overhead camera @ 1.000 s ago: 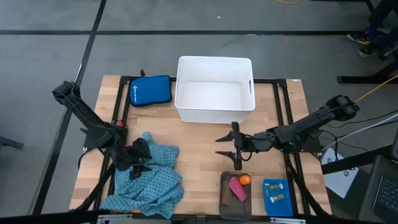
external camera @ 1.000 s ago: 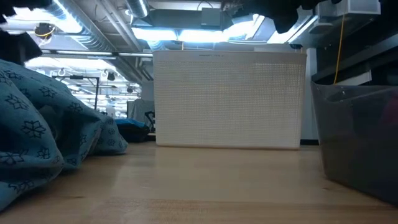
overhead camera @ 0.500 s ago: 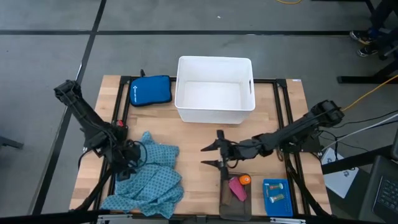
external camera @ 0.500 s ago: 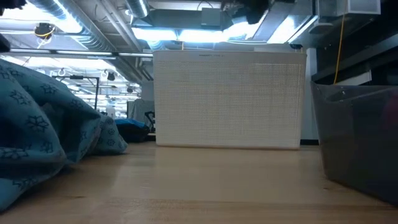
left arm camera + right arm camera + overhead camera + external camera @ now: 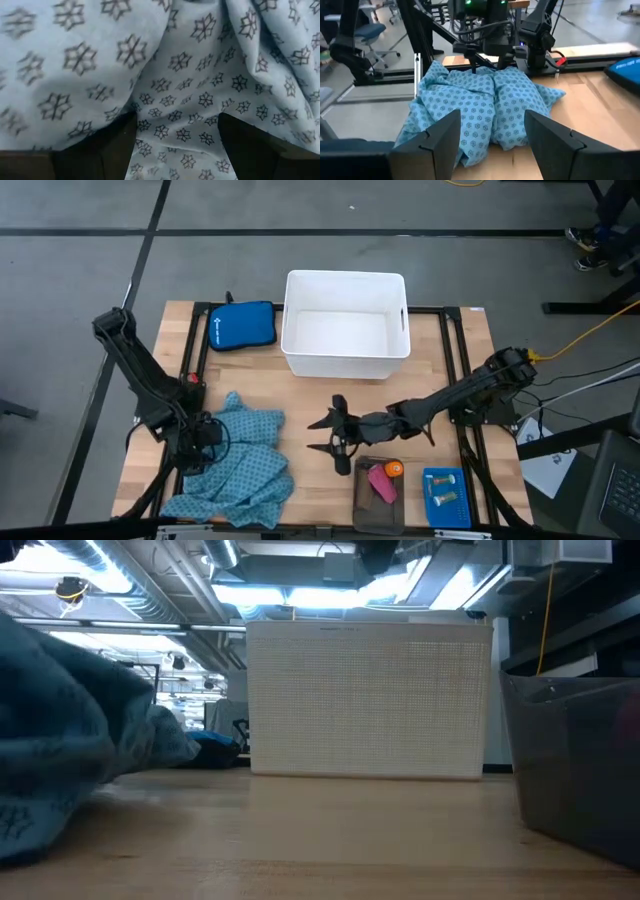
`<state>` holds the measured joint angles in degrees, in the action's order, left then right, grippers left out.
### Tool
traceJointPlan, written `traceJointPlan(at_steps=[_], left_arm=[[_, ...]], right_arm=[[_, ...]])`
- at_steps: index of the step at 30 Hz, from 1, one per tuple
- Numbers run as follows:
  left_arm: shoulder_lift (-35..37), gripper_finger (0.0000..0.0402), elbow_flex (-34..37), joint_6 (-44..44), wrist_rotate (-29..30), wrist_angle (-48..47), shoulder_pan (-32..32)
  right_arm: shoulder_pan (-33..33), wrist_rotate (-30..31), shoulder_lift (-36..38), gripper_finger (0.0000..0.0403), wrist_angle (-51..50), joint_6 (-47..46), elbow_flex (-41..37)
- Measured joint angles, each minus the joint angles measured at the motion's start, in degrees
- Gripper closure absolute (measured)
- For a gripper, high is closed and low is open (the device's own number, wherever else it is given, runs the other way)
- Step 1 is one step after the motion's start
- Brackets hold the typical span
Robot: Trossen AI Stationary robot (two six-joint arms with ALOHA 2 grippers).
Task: Pick & place medical supplies in basket/bin
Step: Put the blue patient gown into the white bin
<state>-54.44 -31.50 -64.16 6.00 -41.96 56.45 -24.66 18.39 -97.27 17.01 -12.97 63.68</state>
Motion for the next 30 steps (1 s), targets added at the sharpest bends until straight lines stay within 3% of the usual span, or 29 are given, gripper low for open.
traceJointPlan(at_steps=[9,15,22,30], left_arm=[[-2.24,0.0123,4.17,0.73,1.52,6.71,-0.29],[-3.51,0.0123,6.16,1.33,2.36,11.59,-0.36],[-3.32,0.0123,6.21,0.47,3.36,13.44,-0.36],[-3.32,0.0123,6.22,0.44,6.53,14.48,-0.33]], right_arm=[[0.06,-1.93,-1.34,0.0181,-3.18,-8.83,0.03],[0.31,-6.46,-8.08,0.0181,-2.95,-13.59,1.55],[3.01,-16.6,-18.84,0.0181,-4.89,-12.17,14.38],[5.07,-18.89,-29.53,0.0181,-22.92,-12.11,30.47]])
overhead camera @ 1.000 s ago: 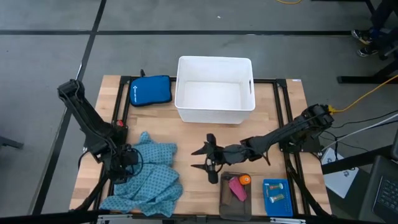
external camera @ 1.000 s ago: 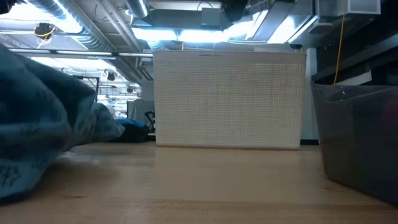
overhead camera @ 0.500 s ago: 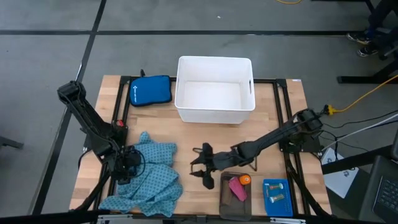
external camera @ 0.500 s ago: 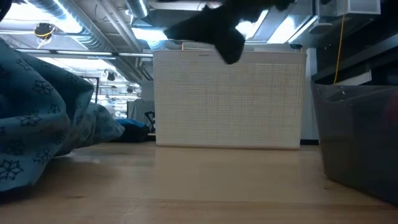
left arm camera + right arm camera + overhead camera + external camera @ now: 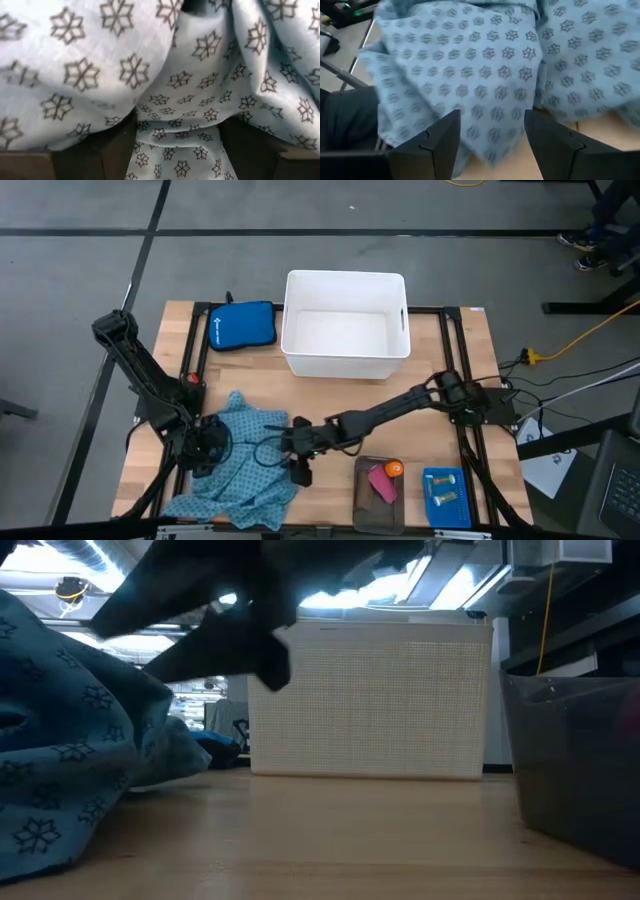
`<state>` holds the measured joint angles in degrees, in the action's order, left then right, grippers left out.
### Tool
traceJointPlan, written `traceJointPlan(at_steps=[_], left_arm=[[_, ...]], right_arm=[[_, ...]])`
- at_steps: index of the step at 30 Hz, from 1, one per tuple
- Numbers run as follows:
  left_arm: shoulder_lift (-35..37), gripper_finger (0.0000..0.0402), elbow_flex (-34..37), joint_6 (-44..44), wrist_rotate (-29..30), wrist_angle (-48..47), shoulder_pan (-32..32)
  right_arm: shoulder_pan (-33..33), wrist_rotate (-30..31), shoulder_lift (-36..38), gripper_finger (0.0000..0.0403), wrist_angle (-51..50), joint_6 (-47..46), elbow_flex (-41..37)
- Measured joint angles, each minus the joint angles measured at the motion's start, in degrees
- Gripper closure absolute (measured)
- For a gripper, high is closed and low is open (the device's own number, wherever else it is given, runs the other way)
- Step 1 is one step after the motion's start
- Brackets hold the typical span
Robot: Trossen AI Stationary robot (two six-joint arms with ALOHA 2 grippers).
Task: Pick & place medical supplies in basket/bin
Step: Put the blue patient gown into the white bin
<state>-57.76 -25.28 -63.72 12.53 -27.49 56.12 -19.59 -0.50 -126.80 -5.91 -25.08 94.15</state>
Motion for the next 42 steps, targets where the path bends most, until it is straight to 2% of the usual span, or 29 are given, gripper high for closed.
traceJointPlan(at_steps=[6,16,25,33,42], left_arm=[[0.0,0.0123,0.0,0.55,4.75,1.02,-0.02],[0.0,0.0123,0.0,0.48,7.92,1.07,-0.23],[-4.41,0.0123,-0.07,3.44,5.79,1.71,-3.82],[-10.74,0.0123,-0.15,5.93,2.83,8.69,-6.03],[-14.46,0.0123,-0.15,7.39,1.63,11.5,-7.66]], right_arm=[[1.11,-3.64,-4.54,0.0181,-0.22,-2.63,3.69],[1.44,-4.47,-4.85,0.0181,2.0,-2.97,3.73],[1.46,-3.32,-4.85,0.0181,1.99,-2.97,3.73],[1.54,-2.67,-5.42,0.0181,1.37,-4.06,3.78],[1.76,-0.82,-6.18,0.0181,0.65,-4.46,3.8]])
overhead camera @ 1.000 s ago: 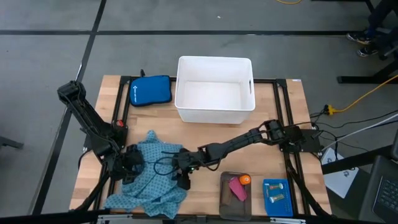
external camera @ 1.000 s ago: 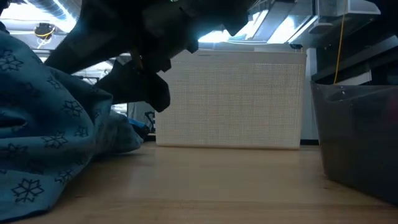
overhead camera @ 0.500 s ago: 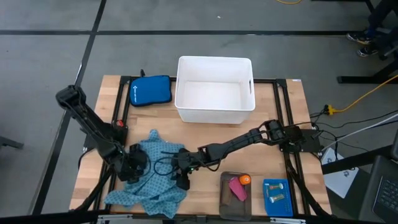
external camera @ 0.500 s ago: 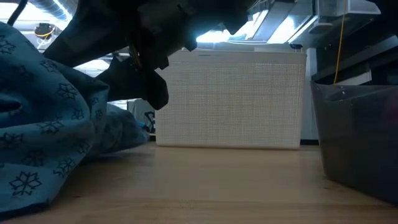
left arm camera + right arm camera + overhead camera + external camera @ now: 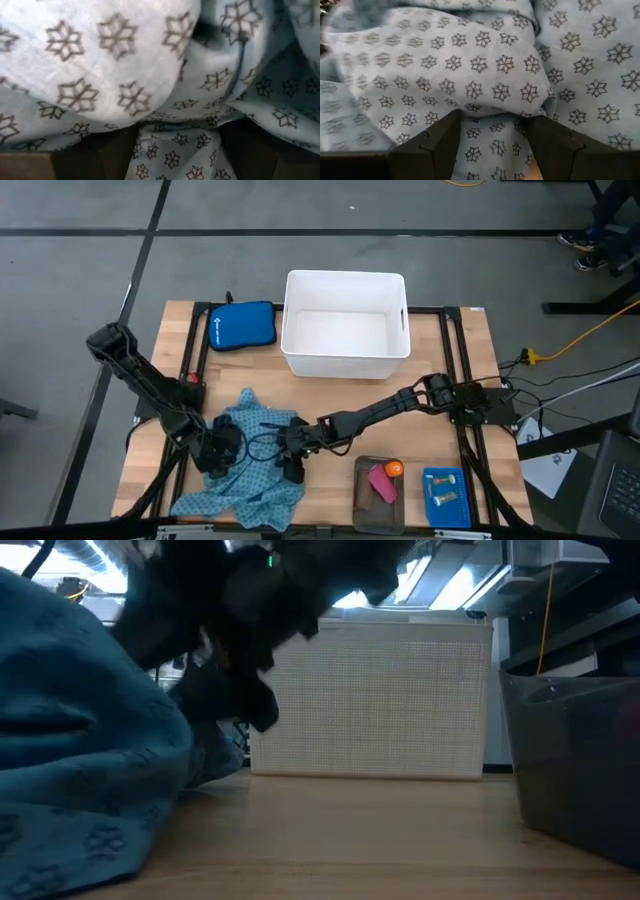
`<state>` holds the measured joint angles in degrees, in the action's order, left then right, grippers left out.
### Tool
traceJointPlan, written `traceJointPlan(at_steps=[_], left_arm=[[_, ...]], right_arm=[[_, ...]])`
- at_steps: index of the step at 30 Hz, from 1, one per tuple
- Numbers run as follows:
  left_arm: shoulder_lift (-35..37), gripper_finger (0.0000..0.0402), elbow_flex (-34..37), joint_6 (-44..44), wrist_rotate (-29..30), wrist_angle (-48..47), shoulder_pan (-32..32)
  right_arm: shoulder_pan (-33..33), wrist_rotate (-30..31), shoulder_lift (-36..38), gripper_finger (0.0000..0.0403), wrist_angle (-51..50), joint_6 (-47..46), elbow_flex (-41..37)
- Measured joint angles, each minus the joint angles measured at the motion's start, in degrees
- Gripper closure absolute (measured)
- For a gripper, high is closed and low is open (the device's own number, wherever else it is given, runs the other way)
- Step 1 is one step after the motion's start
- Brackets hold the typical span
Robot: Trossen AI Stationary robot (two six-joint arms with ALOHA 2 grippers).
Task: Pick & place medical supplies in basket/bin
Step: Put the blue patient gown into the white bin
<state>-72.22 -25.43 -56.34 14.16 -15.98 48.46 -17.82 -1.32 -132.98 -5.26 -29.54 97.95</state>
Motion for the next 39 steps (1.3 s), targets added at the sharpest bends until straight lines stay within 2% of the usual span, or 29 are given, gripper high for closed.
traceJointPlan(at_steps=[8,15,20,24,28,34,37,39], left_arm=[[-2.44,0.0123,0.04,1.67,-0.25,2.26,-1.29],[-2.67,0.0123,0.11,4.1,-0.43,4.92,-2.93],[-2.67,0.0123,0.11,5.2,-0.09,6.13,-5.16],[-2.68,0.0134,0.15,8.24,-0.1,7.9,-6.72],[-2.74,0.0184,0.17,10.79,-0.12,10.92,-8.37],[-2.8,0.0304,0.26,14.24,-1.49,13.41,-10.48],[-2.82,0.0361,0.33,16.14,-1.94,15.65,-11.24],[-2.85,0.0385,0.35,17.54,-2.12,17.69,-11.65]], right_arm=[[0.83,-2.24,-4.18,0.0181,4.17,-0.06,-0.07],[0.85,-2.5,-4.31,0.0183,7.86,1.64,-0.11],[1.14,-0.6,-4.31,0.0206,9.59,0.28,-0.11],[1.26,0.09,-4.33,0.024,12.77,-0.74,-0.11],[1.65,0.11,-4.33,0.0294,13.77,-2.51,-0.11],[2.12,0.0,-4.33,0.0388,14.63,-3.04,-0.11],[2.1,-0.11,-4.33,0.039,15.01,-3.01,-0.11],[2.1,-0.85,-4.33,0.0387,16.47,-2.99,-0.11]])
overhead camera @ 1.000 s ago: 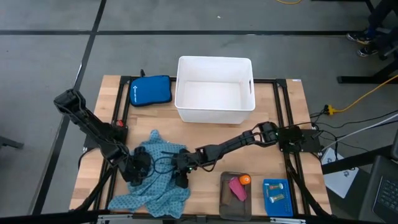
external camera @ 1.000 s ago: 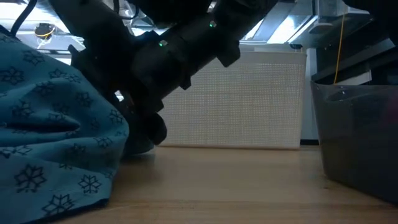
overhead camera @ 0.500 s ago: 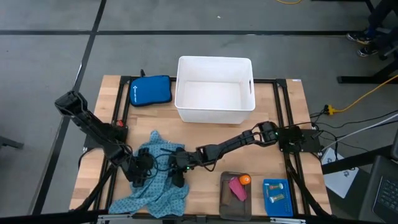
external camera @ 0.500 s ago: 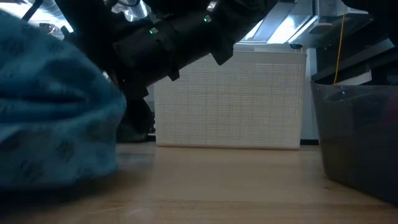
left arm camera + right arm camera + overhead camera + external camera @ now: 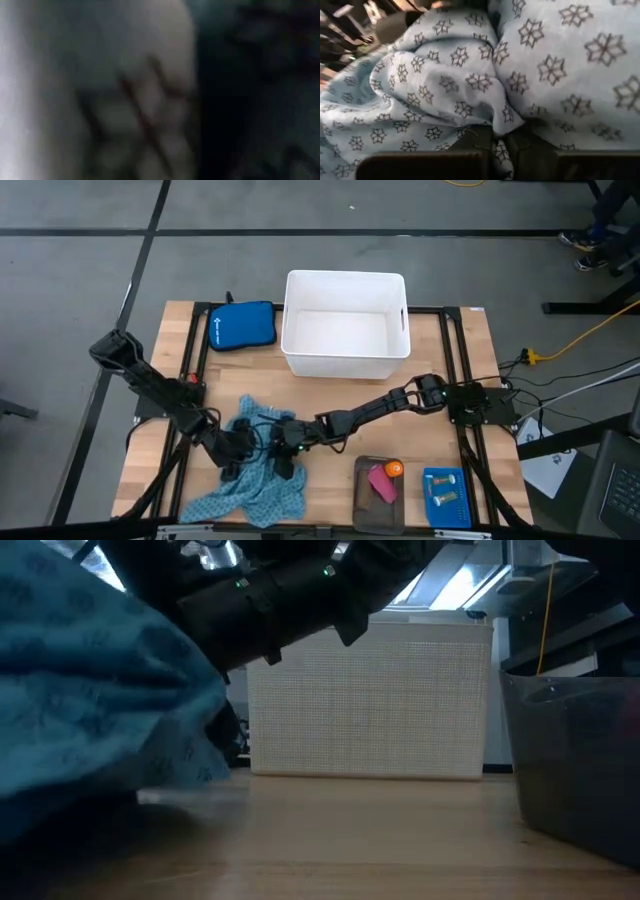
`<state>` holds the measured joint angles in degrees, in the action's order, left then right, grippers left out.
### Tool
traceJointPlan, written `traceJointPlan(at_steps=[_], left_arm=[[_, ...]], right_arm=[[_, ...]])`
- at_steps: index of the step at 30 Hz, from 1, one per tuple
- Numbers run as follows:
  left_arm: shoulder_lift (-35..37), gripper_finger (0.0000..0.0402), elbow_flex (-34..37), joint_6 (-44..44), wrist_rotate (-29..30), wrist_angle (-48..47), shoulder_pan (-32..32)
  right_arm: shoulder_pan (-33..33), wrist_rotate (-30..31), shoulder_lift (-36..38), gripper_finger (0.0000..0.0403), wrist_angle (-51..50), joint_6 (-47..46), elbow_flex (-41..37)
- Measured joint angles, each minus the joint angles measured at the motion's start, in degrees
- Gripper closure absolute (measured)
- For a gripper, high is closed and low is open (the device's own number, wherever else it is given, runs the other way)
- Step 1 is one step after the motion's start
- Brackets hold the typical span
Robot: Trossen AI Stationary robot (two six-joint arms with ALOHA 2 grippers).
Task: Pick & place medical supplies in basket/bin
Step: Put the blue patient gown into the white bin
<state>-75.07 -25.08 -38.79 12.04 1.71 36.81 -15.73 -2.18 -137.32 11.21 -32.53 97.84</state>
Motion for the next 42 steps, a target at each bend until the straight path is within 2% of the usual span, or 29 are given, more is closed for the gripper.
traceJointPlan(at_steps=[6,12,18,23,31,38,42], left_arm=[[0.0,0.0388,0.02,4.13,-0.81,5.66,-1.79],[-0.02,0.0392,-1.29,6.61,0.13,6.16,-2.33],[0.09,0.0392,-5.84,11.75,-0.11,4.13,-2.29],[0.25,0.0392,-9.51,14.89,1.25,-0.04,-2.29],[5.34,0.0392,-11.69,17.31,7.45,-12.86,-2.42],[14.58,0.0393,-11.84,19.34,13.54,-10.42,-2.64],[19.31,0.0393,-11.98,22.69,14.98,-7.84,-3.34]], right_arm=[[-0.02,-0.78,0.0,0.0396,3.23,0.15,0.0],[-0.04,-0.87,0.07,0.0395,3.34,-0.04,0.13],[-0.3,-4.93,0.07,0.0395,0.39,1.79,5.35],[-0.48,-5.09,0.04,0.0395,-7.78,5.53,11.27],[-0.34,2.58,0.93,0.0396,-14.26,9.91,14.43],[-0.31,6.96,7.5,0.0397,-18.16,14.89,14.66],[0.18,7.56,10.51,0.0397,-17.41,17.15,14.73]])
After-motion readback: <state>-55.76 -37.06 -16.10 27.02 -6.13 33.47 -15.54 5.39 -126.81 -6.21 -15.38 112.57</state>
